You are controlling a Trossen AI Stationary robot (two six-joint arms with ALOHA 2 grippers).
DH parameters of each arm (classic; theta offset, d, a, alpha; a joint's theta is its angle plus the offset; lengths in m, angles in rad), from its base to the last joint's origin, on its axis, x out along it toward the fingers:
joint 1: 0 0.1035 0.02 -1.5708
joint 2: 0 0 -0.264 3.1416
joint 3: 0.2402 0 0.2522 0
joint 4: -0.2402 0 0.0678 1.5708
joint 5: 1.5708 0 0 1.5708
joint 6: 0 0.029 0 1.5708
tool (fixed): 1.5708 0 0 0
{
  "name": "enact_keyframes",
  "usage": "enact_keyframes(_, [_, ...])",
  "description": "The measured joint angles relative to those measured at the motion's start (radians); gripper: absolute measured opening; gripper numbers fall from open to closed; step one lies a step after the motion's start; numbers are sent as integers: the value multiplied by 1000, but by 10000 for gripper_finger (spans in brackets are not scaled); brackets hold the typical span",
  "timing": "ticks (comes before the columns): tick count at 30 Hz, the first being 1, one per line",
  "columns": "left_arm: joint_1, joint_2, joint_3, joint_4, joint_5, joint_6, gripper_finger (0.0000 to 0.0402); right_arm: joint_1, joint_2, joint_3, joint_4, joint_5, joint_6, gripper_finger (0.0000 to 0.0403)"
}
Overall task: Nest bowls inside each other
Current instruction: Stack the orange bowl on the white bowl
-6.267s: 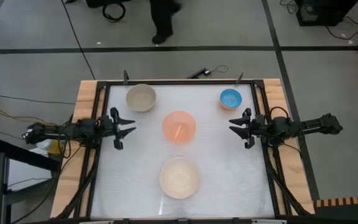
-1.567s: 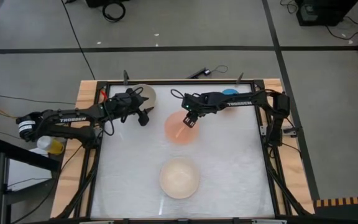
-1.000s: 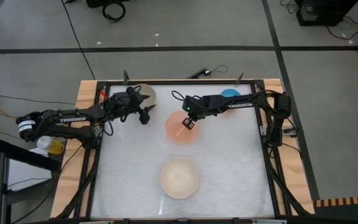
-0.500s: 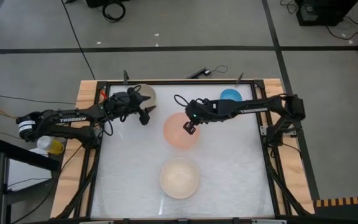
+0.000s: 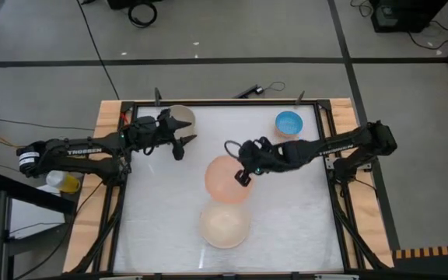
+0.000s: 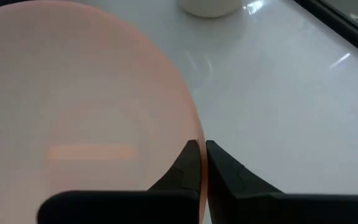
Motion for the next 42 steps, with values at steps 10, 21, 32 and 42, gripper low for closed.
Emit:
enact_keyframes(10, [-150,12,-1,-34,-22,-123,230,126,8,0,104,28,-20,11])
enact_keyframes(21, [-416,12,-1,-31,-213,-188,222,223,13,0,246,43,-49,11])
enact_keyframes(32, [-528,12,-1,-30,-308,-210,221,258,189,0,285,19,-18,11])
enact_keyframes(42, [-529,13,-1,-52,-313,-232,221,239,197,0,145,-105,46,25])
